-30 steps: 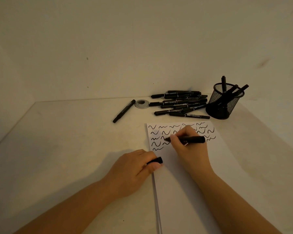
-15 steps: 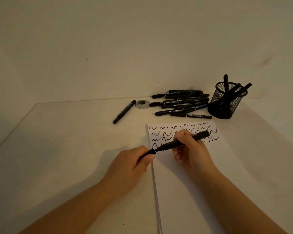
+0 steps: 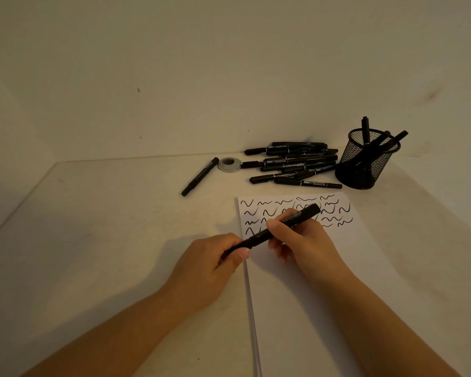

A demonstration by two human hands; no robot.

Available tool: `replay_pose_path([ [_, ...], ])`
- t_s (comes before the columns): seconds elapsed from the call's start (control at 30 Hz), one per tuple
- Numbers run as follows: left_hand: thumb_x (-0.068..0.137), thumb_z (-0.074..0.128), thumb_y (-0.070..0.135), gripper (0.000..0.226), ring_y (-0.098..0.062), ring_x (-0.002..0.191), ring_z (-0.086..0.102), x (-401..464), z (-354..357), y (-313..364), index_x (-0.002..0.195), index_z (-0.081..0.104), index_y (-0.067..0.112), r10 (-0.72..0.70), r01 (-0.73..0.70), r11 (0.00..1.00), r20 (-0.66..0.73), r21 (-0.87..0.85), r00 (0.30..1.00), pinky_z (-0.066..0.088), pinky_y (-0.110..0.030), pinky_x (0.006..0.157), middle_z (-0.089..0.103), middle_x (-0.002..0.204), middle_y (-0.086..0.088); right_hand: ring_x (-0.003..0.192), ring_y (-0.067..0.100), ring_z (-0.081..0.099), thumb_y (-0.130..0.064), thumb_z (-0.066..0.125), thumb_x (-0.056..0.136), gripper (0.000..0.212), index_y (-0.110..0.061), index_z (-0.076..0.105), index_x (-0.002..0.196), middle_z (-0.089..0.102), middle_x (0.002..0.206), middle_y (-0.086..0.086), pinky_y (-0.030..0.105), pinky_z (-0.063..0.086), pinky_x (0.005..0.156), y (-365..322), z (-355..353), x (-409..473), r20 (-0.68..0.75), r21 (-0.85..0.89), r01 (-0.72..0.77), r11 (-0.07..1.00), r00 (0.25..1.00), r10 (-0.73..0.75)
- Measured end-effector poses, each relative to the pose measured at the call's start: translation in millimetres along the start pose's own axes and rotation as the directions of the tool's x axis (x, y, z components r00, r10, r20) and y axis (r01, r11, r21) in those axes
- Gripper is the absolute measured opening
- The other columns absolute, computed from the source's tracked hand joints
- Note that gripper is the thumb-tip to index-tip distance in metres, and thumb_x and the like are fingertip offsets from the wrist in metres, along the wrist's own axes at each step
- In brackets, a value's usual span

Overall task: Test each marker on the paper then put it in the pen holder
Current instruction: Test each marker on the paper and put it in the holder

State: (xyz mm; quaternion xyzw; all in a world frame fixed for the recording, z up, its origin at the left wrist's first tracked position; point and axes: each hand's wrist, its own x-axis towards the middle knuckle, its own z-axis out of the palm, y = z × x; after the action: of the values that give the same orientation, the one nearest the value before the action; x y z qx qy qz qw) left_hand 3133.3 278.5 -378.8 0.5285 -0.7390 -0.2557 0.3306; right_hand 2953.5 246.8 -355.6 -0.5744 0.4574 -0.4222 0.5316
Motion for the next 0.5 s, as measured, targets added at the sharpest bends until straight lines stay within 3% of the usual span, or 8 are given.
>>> replay_pose_path([
  [0.2, 0.085, 0.037, 0.042, 0.031, -0.004, 0.053, 0.048, 0, 1, -1, 0.081, 0.060, 0.022, -0.008, 0.008, 1.000, -0.010, 0.007, 1.000, 0.032, -0.014, 0.048, 0.055, 0.059, 0.021, 0.042, 0.006, 0.047, -0.021, 0.059, 0.086, 0.013, -0.012, 0.057, 0.075, 0.060, 0.052, -0.001, 0.014, 0.039, 0.043, -1, 4, -3, 0.027, 0.020, 0.030, 0.999, 0.999, -0.031],
  [0.37, 0.085, 0.036, 0.040, 0.024, -0.007, 0.050, 0.045, -1, 1, 0, 0.068, 0.051, 0.031, -0.019, 0.019, 0.999, -0.006, -0.036, 1.000, 0.032, -0.020, 0.049, 0.050, 0.051, 0.011, 0.042, 0.007, 0.045, -0.021, 0.059, 0.084, 0.015, -0.013, 0.054, 0.073, 0.056, 0.049, -0.002, 0.015, 0.039, 0.044, 2, 10, -4, 0.004, 0.071, 0.053, 0.996, 0.999, -0.053],
  [0.5, 0.087, 0.034, 0.039, 0.027, -0.009, 0.046, 0.041, 0, -2, 1, 0.064, 0.044, 0.032, -0.012, 0.018, 0.996, 0.057, -0.091, 0.998, 0.034, -0.028, 0.049, 0.047, 0.051, 0.006, 0.044, 0.007, 0.046, -0.033, 0.060, 0.073, 0.019, -0.015, 0.054, 0.072, 0.056, 0.050, -0.001, 0.014, 0.039, 0.045, 3, 11, -6, 0.029, 0.124, 0.075, 0.989, 0.996, -0.079],
])
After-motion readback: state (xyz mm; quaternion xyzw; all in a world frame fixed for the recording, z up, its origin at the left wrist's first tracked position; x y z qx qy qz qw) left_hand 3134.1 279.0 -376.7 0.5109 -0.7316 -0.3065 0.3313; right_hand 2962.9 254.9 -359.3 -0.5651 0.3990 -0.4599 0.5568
